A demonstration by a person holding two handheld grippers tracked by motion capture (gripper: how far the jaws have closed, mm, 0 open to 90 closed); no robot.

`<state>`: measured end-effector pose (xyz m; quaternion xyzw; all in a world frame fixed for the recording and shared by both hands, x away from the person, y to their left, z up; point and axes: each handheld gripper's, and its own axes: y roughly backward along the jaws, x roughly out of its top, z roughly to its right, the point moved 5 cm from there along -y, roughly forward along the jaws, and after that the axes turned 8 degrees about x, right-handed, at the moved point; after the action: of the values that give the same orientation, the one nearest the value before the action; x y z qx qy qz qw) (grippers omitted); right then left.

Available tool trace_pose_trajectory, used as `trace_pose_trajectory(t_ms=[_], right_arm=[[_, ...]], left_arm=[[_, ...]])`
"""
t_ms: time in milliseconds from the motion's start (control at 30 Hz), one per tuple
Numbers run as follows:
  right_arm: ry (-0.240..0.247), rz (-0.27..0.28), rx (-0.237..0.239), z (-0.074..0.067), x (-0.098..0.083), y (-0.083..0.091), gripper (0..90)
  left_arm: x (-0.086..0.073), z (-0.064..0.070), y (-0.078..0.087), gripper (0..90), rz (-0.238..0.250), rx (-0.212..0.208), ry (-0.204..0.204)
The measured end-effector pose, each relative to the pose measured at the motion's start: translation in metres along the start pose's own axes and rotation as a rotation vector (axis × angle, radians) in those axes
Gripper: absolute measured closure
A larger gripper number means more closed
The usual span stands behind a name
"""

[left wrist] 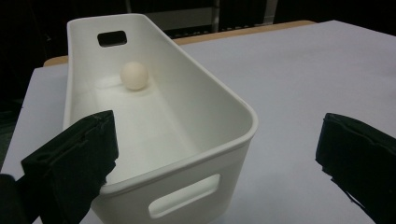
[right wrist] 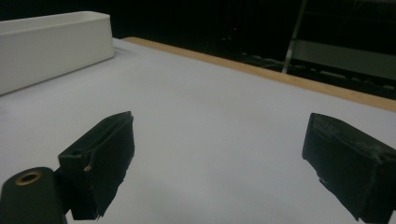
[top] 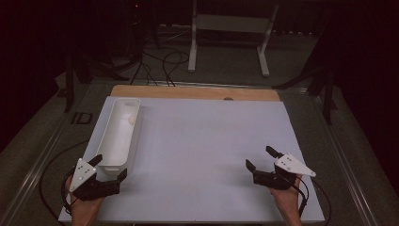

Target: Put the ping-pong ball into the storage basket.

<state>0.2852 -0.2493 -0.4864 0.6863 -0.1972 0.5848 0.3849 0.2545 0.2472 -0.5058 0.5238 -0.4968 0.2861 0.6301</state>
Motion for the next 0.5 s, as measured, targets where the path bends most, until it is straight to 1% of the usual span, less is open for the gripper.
trace_pose_trajectory(t_ms=[300, 500], right_arm=[[0.000, 0.025, -0.015, -0.0006, 0.0020, 0.0039, 8.8], [-0.007, 0.021, -0.010, -0.0009, 0.0012, 0.0038, 8.8]], left_arm=[[0.0004, -0.0005, -0.0001, 0.0, 0.005, 0.006, -0.008], [0.0006, -0.0007, 0.0001, 0.0, 0.005, 0.010, -0.010]])
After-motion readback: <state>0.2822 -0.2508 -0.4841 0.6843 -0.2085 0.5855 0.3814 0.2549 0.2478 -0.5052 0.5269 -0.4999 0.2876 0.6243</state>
